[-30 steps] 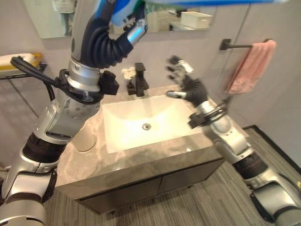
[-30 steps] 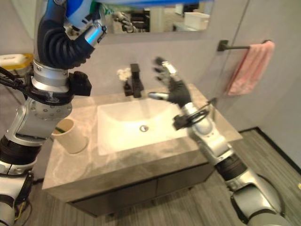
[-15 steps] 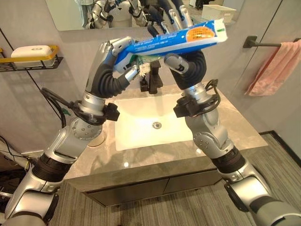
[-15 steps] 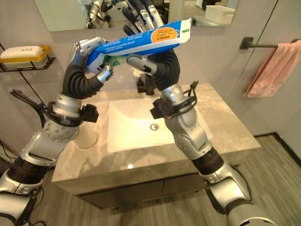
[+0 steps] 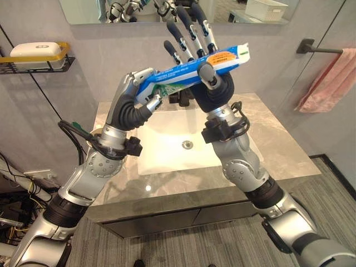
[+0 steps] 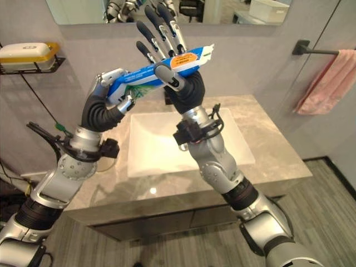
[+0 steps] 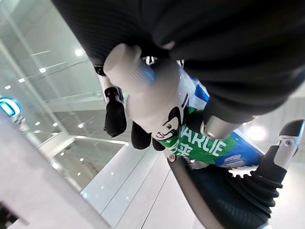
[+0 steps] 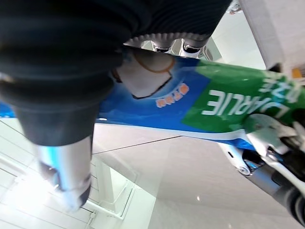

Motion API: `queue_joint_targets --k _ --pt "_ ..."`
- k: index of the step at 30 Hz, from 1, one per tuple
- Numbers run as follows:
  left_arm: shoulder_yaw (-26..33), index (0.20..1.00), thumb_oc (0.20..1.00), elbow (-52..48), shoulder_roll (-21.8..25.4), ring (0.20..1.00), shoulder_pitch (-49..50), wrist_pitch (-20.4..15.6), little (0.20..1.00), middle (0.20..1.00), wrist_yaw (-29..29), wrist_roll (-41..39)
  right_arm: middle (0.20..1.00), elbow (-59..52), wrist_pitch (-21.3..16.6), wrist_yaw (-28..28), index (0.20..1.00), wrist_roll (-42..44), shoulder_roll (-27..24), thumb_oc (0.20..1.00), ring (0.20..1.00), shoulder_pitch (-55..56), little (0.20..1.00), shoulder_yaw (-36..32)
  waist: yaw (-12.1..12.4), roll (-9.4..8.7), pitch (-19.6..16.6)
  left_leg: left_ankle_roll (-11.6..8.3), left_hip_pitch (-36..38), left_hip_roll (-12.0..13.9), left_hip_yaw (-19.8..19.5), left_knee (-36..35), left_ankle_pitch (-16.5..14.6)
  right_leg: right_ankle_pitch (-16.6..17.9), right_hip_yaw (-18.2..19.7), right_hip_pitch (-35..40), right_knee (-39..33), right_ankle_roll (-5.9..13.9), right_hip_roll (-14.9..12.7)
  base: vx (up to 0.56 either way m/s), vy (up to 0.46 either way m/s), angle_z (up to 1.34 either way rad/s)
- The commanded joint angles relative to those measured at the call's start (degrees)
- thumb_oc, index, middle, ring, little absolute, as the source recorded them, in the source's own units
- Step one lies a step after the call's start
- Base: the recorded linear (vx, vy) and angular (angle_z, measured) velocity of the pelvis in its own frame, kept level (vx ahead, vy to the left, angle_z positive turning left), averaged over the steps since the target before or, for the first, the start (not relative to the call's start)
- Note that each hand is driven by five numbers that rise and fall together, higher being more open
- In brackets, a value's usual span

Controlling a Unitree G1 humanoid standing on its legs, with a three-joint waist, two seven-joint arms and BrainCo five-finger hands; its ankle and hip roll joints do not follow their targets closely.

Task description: Put brush and paste in cup on sink, flatten towel.

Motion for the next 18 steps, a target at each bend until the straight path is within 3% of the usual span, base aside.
queue_joint_targets --k 1,4,5,13,14,15,16,18 --pt "1.6 0.200 0.200 0.4 2.1 0.200 -2.5 0.1 0.200 0.200 -0.1 -0.2 0.664 -5.3 -3.4 1.4 0.664 0.6 0.7 0.664 0.664 -4.0 0.664 -2.1 1.0 -2.51 -0.7 -1.37 3.4 1.7 2.3 0.4 -2.7 3.0 -1.7 -2.9 0.0 0.55 -3.5 0.00 0.000 0.00" --pt "1.6 0.200 0.200 0.4 2.1 0.200 -2.5 0.1 0.200 0.200 -0.1 -0.2 0.664 -5.3 -3.4 1.4 0.664 0.6 0.7 0.664 0.664 -4.0 0.664 -2.1 1.0 -2.51 -0.7 -1.37 3.4 1.7 2.3 0.4 -2.7 3.0 -1.7 -2.9 0.0 0.55 -3.5 0.00 0.000 0.00" --pt "2.0 0.200 0.200 -0.3 2.0 0.200 -1.2 -0.2 0.200 0.200 -0.2 -0.1 0.200 -5.0 -3.0 1.2 0.200 0.5 0.8 0.200 0.200 -2.9 0.200 -2.1 1.2 -2.79 -0.4 -1.21 3.2 1.6 2.1 0.4 -2.8 3.0 -1.8 -3.0 0.0 0.55 -3.6 0.00 0.000 0.00" --pt "2.7 0.200 0.200 -1.4 1.5 0.200 0.9 0.0 0.200 0.200 0.4 1.0 0.200 -4.4 -3.6 -0.2 0.200 0.1 1.8 0.200 0.200 -1.4 0.200 -2.7 1.5 -3.00 -0.2 -0.96 2.7 1.2 1.6 0.4 -2.8 3.2 -2.1 -3.1 0.0 0.64 -4.0 0.00 0.006 0.00" --pt "2.9 0.347 0.347 -1.3 1.4 0.347 1.0 0.1 0.347 0.347 0.8 1.2 0.200 -4.4 -3.7 -0.6 0.200 -0.1 2.0 0.200 0.200 -1.2 0.200 -2.9 1.6 -3.02 -0.1 -0.93 2.6 1.1 1.5 0.4 -2.8 3.3 -2.1 -3.1 0.0 0.65 -4.1 0.00 0.024 0.03" --pt "3.2 0.931 0.931 -1.6 1.1 0.931 1.2 0.4 0.931 0.931 1.1 1.4 0.200 -4.5 -3.8 -1.2 0.200 -0.6 2.3 0.200 0.200 -0.9 0.200 -3.0 1.7 -2.99 0.0 -0.85 2.3 1.0 1.3 0.4 -2.8 3.2 -2.3 -3.1 0.0 0.66 -4.2 0.00 0.027 0.10" --pt "3.2 1.000 1.000 -1.6 0.9 1.000 1.4 0.5 1.000 1.000 1.2 1.5 0.200 -4.4 -4.0 -1.7 0.200 -0.9 2.5 0.200 0.200 -0.6 0.200 -3.4 1.8 -2.94 0.1 -0.81 2.2 0.9 1.1 0.4 -2.8 3.2 -2.4 -3.1 0.0 0.66 -4.4 0.00 0.038 0.15" --pt "4.0 1.000 1.000 -2.7 0.0 1.000 2.7 0.7 1.000 1.000 2.0 0.8 0.200 -4.3 -4.5 -3.9 0.200 -2.6 3.0 0.200 0.200 -0.3 0.200 -4.7 2.2 -2.98 0.4 -0.61 1.5 0.6 0.5 0.4 -2.6 3.3 -2.9 -3.1 0.0 0.72 -4.7 0.00 0.035 0.15"
